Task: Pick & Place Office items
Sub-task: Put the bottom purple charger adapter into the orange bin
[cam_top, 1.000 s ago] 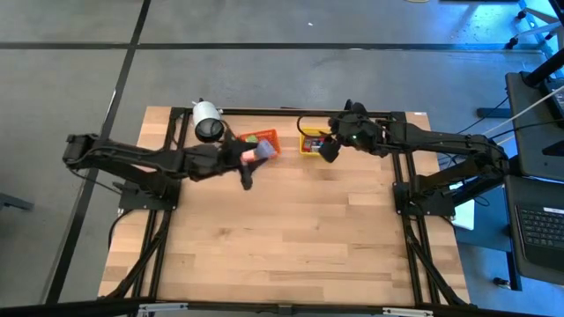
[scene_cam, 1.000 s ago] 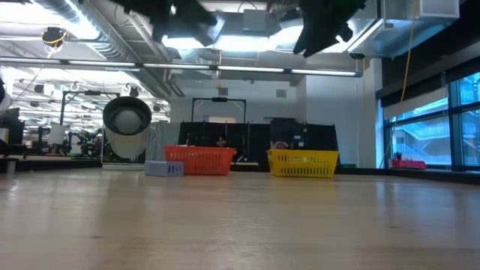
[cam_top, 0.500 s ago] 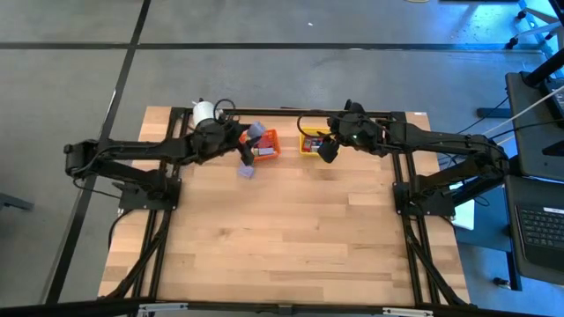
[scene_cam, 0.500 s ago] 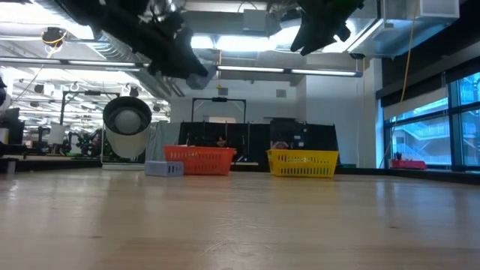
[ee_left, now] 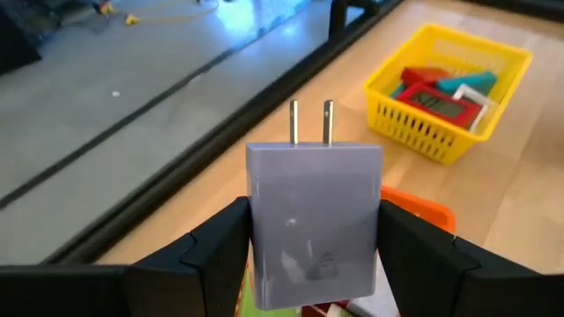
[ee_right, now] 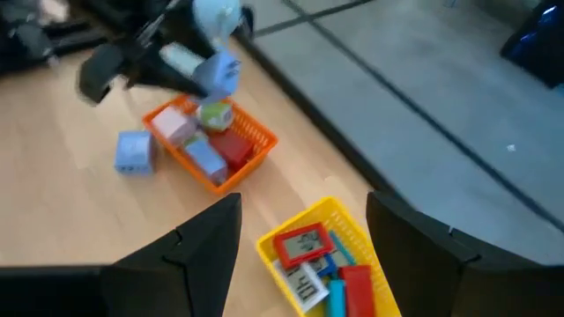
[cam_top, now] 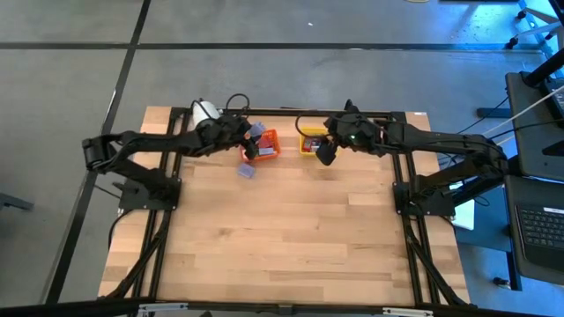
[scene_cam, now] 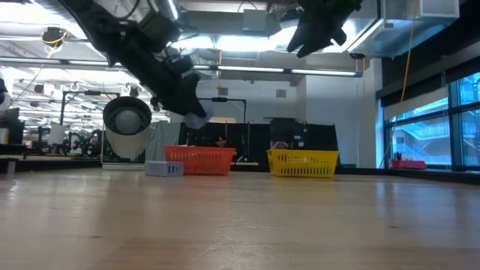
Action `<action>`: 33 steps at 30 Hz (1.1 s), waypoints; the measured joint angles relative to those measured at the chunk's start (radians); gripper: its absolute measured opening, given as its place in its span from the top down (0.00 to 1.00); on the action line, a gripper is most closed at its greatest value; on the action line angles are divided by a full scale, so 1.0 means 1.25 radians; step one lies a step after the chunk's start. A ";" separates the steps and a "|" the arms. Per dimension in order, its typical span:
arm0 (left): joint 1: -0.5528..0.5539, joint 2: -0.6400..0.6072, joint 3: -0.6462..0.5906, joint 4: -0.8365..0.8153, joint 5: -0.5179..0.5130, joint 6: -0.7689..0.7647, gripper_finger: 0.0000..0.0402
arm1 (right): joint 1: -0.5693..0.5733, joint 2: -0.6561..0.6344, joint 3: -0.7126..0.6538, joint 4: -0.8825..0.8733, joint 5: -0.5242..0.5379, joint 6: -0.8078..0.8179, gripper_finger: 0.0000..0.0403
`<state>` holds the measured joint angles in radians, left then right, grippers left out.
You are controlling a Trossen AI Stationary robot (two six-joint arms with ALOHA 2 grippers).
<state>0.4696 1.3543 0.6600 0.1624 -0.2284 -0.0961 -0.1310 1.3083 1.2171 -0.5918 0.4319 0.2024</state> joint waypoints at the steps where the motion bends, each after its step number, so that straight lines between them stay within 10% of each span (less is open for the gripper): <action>1: 0.005 0.009 0.000 0.002 0.010 -0.006 0.46 | 0.000 0.007 0.000 -0.003 -0.011 0.000 0.39; 33: 0.039 0.073 0.024 -0.085 0.129 -0.073 0.46 | 0.008 0.116 0.000 0.073 -0.024 -0.010 0.39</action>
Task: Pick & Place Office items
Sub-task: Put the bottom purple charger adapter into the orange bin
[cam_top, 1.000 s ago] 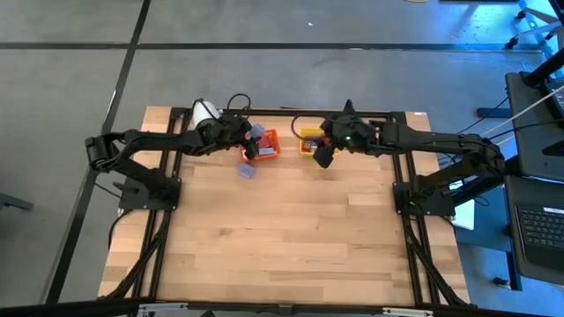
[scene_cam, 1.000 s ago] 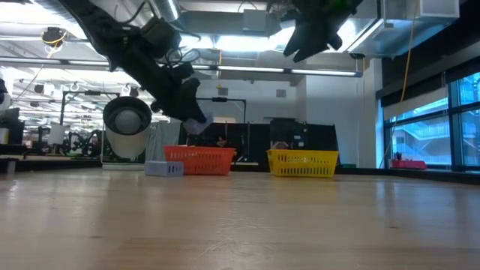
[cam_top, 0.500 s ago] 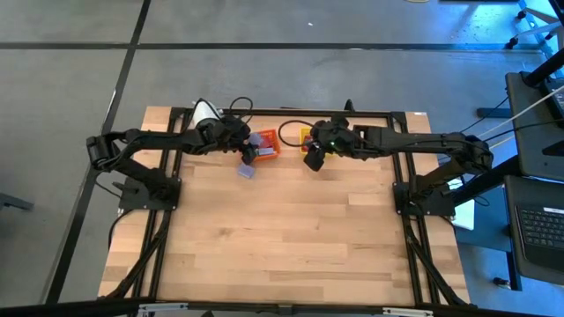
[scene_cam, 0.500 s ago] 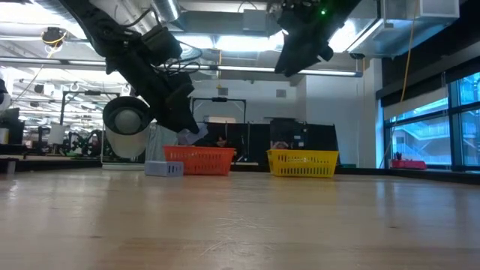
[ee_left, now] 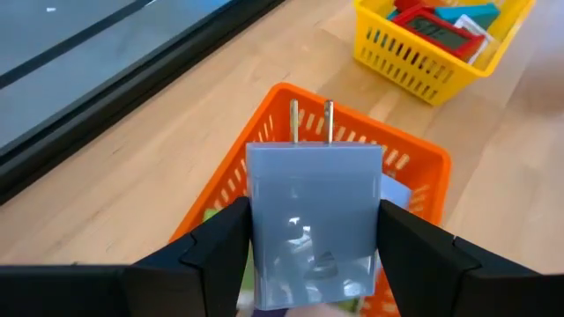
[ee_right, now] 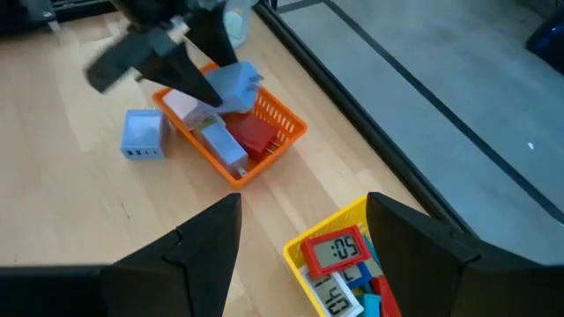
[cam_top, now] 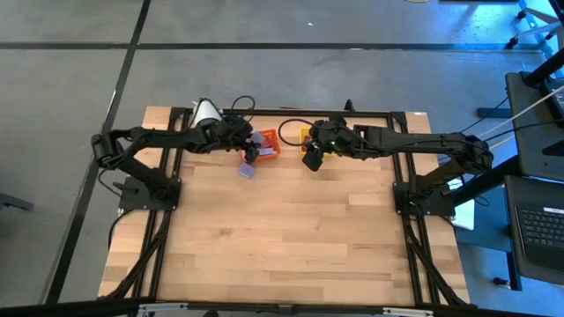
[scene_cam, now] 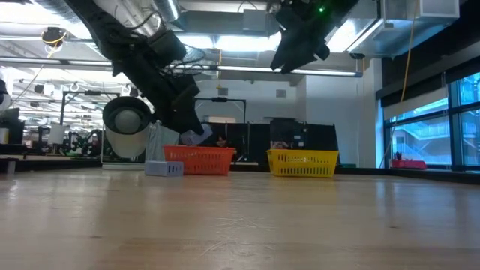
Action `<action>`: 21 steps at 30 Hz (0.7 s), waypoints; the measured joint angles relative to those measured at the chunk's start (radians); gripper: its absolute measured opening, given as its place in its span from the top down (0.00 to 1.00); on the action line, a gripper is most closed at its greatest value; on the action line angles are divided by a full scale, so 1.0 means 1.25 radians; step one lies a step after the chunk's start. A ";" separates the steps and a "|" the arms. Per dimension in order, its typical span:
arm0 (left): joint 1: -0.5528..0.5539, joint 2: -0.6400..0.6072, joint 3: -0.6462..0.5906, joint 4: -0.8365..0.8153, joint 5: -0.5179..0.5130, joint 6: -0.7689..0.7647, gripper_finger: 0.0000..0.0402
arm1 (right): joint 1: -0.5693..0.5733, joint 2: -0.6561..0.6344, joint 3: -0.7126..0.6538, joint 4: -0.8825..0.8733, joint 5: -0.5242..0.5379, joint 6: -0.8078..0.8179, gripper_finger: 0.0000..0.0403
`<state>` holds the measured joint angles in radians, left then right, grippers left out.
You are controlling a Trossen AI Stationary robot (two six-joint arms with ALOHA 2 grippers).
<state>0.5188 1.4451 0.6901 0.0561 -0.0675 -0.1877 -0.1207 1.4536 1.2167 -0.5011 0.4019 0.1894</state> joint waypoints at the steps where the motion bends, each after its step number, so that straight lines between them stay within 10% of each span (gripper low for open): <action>1: 0.000 0.014 0.009 0.001 0.001 0.000 0.46 | 0.000 0.000 0.000 0.001 0.000 0.000 0.39; 21: 0.011 0.114 0.079 -0.022 0.034 -0.007 0.43 | 0.001 0.000 0.000 0.003 -0.002 -0.033 0.39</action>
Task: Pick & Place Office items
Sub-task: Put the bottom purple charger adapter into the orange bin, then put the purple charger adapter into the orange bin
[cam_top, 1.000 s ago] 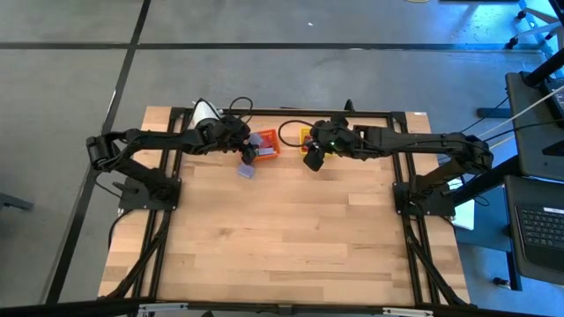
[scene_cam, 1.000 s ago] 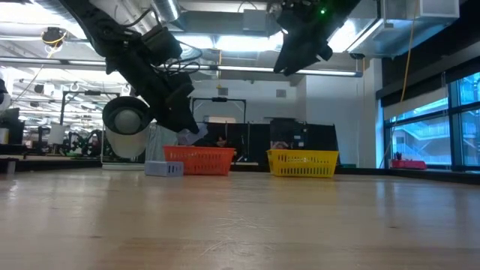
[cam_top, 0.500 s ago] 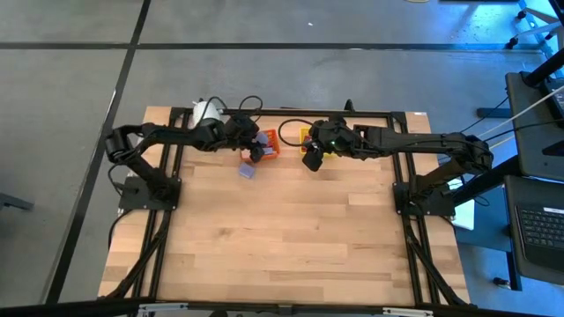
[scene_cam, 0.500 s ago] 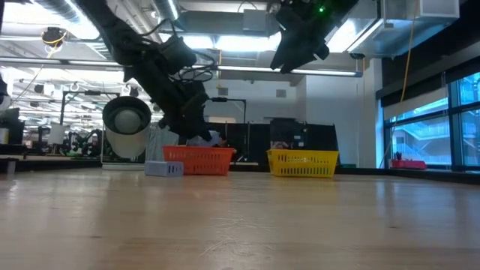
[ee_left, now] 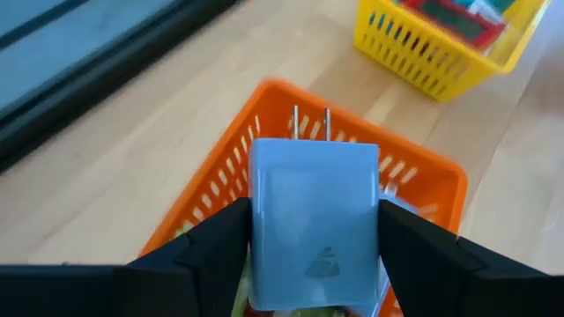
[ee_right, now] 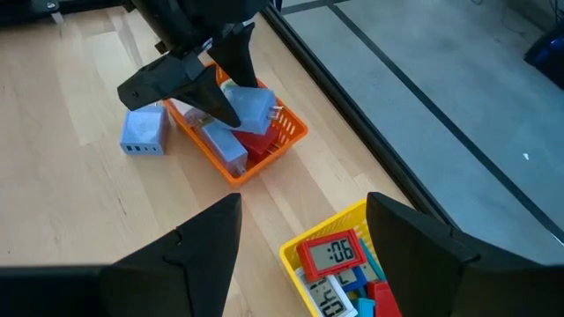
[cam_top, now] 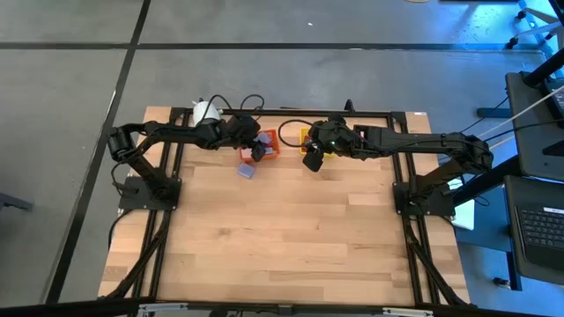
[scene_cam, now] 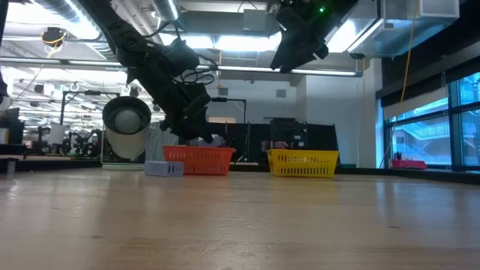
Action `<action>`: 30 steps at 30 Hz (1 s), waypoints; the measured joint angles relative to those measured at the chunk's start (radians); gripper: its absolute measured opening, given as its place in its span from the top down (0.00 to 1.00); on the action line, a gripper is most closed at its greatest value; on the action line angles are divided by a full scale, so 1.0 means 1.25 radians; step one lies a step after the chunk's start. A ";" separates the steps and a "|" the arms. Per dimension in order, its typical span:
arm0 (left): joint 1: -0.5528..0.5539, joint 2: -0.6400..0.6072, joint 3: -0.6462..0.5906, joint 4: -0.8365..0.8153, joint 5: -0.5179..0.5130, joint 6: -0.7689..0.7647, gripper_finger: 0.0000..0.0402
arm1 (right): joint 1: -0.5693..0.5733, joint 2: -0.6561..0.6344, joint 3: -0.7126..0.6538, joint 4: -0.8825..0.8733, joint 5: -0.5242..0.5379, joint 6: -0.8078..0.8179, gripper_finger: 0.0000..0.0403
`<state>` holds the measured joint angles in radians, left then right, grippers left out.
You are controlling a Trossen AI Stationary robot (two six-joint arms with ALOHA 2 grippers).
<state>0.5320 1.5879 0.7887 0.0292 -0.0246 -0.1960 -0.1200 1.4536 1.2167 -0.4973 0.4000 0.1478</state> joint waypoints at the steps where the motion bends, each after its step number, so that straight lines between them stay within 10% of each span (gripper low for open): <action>1: 0.000 0.000 0.000 -0.007 0.002 0.000 0.42 | 0.000 0.000 0.000 0.000 0.000 0.000 0.39; 16: -0.010 -0.025 0.069 -0.062 -0.029 0.037 0.35 | 0.000 0.000 0.000 0.001 0.000 -0.006 0.39; 30: -0.092 -0.043 0.315 -0.689 -0.056 0.228 0.35 | 0.000 0.000 0.000 -0.004 0.000 -0.030 0.39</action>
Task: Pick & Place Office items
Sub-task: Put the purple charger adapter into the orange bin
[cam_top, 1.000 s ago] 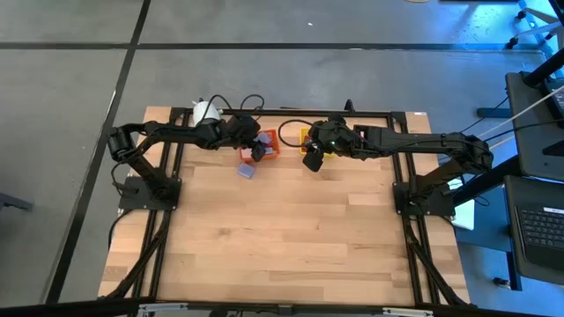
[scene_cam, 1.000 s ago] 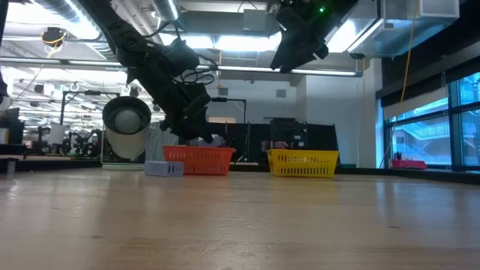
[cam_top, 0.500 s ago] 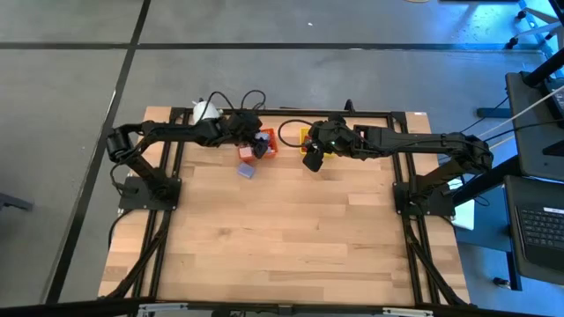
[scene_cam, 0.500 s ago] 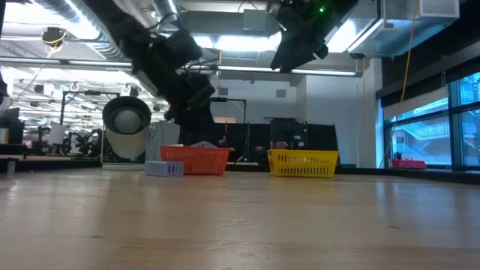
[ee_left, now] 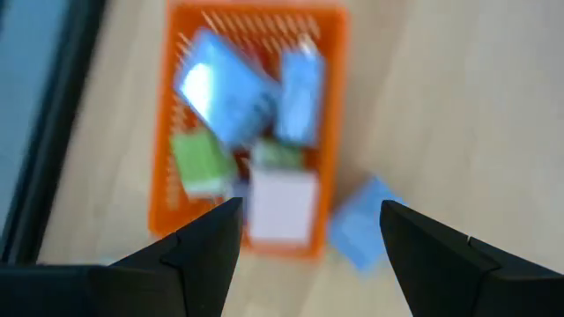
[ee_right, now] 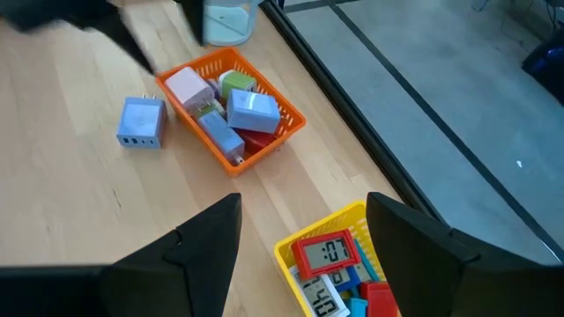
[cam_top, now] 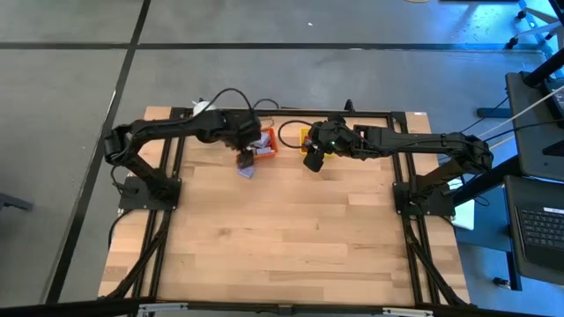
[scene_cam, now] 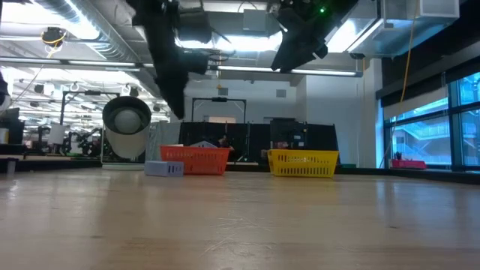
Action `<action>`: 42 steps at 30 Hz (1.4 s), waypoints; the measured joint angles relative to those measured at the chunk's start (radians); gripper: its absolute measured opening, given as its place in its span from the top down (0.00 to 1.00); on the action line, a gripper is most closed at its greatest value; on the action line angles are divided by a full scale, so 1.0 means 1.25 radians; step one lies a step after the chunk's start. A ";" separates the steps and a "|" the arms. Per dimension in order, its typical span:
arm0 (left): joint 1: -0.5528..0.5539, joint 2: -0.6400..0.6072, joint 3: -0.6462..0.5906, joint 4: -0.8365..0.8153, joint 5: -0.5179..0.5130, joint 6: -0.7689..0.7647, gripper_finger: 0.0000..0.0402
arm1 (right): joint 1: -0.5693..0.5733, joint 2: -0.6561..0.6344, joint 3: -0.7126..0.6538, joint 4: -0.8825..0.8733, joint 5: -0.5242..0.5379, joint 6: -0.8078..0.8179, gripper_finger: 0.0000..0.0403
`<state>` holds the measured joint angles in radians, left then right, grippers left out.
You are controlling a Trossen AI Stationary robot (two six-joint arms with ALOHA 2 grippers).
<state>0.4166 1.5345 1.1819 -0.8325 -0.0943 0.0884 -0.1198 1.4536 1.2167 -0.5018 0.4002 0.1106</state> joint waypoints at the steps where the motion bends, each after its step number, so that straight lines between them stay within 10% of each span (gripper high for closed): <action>1: -0.012 0.000 0.017 -0.046 -0.001 0.002 0.35 | 0.000 0.000 0.000 0.000 0.000 0.000 0.39; 18: -0.167 0.000 0.081 -0.205 -0.124 0.236 0.35 | 0.014 0.000 0.000 -0.005 -0.042 -0.002 0.39; 42: -0.174 0.161 0.081 -0.185 -0.032 0.299 0.35 | 0.024 0.000 0.000 -0.010 -0.043 0.009 0.39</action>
<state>0.1989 1.7357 1.2831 -1.0641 -0.1347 0.4618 -0.0895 1.4536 1.2167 -0.5138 0.3470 0.1223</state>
